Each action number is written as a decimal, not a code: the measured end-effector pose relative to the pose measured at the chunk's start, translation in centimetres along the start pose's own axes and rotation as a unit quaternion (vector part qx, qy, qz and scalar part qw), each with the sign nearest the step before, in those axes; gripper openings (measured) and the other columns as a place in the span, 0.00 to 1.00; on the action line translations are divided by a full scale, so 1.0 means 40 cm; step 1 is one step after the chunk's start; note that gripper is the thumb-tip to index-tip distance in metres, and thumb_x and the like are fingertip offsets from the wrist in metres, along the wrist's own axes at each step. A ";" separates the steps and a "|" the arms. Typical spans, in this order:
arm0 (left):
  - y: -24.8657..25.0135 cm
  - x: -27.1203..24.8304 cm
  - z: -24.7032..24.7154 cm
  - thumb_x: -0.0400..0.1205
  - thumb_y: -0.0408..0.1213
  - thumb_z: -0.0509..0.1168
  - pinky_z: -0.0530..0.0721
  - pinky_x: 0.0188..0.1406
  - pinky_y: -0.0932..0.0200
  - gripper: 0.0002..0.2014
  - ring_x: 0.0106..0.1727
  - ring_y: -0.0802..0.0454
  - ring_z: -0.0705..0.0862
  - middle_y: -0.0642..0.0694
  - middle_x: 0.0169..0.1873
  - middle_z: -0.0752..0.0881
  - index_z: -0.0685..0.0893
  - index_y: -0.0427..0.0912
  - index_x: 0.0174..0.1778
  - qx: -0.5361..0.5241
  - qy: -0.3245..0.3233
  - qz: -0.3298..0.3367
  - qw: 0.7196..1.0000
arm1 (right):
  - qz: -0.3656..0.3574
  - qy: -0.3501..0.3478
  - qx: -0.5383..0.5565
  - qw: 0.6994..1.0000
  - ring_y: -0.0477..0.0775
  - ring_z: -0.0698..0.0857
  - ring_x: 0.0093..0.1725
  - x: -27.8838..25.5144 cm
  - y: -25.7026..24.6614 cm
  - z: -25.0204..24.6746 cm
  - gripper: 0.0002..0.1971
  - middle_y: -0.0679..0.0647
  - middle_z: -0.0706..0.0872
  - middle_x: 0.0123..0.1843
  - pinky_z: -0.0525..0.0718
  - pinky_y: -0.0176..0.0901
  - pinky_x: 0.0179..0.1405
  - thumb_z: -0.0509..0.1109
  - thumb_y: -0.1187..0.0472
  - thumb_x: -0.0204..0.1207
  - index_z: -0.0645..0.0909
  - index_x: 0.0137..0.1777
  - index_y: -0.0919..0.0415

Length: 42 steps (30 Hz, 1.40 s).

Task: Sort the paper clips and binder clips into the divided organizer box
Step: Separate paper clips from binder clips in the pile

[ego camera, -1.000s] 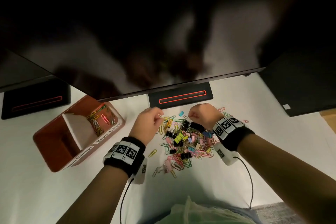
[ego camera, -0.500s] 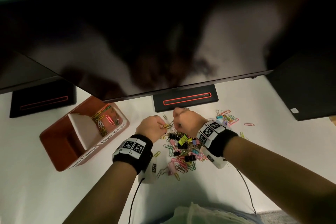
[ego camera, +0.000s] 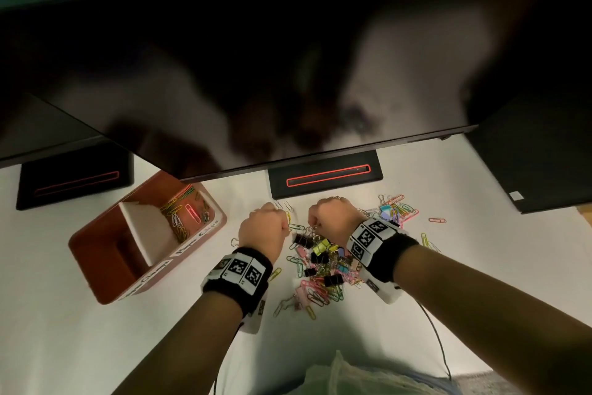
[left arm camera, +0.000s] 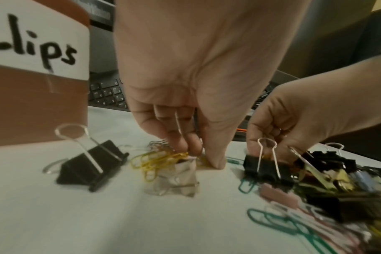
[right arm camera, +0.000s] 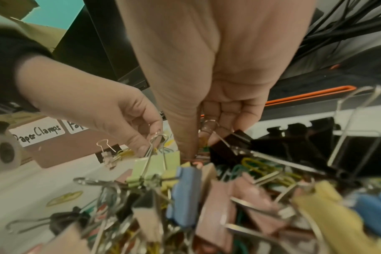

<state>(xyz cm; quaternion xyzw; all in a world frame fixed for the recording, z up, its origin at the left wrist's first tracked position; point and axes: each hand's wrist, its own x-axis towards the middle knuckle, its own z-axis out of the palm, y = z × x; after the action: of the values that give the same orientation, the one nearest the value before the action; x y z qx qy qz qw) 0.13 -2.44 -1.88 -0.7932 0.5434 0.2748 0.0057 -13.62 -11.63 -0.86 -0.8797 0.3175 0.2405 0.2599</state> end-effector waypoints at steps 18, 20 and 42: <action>-0.105 -0.093 -0.028 0.75 0.35 0.70 0.76 0.47 0.65 0.03 0.44 0.56 0.79 0.51 0.45 0.78 0.85 0.42 0.36 -0.115 0.095 -0.016 0.989 | -0.040 0.084 0.129 0.987 0.51 0.83 0.52 -0.022 -0.013 -0.055 0.07 0.53 0.84 0.56 0.79 0.39 0.54 0.66 0.60 0.79 0.83 0.54 0.58; -0.100 -0.082 -0.022 0.75 0.36 0.69 0.80 0.50 0.59 0.03 0.45 0.54 0.80 0.51 0.47 0.79 0.85 0.43 0.36 -0.092 0.079 -0.013 0.993 | -0.048 0.087 0.137 0.986 0.52 0.83 0.53 -0.009 -0.025 -0.062 0.07 0.53 0.82 0.57 0.78 0.39 0.54 0.67 0.60 0.79 0.83 0.54 0.59; -0.095 -0.081 -0.015 0.79 0.31 0.64 0.79 0.47 0.59 0.06 0.47 0.46 0.82 0.43 0.45 0.83 0.83 0.40 0.50 -0.146 0.061 0.037 0.987 | -0.009 -0.020 0.023 0.999 0.62 0.83 0.58 0.034 -0.096 0.011 0.12 0.61 0.85 0.59 0.80 0.49 0.54 0.61 0.64 0.80 0.81 0.59 0.62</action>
<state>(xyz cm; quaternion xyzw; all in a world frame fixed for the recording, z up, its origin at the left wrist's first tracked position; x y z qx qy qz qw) 2.85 1.71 -1.02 -0.7802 0.5258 0.3020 -0.1534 -10.19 -9.41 -0.82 -0.8714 0.3092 0.2486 0.2884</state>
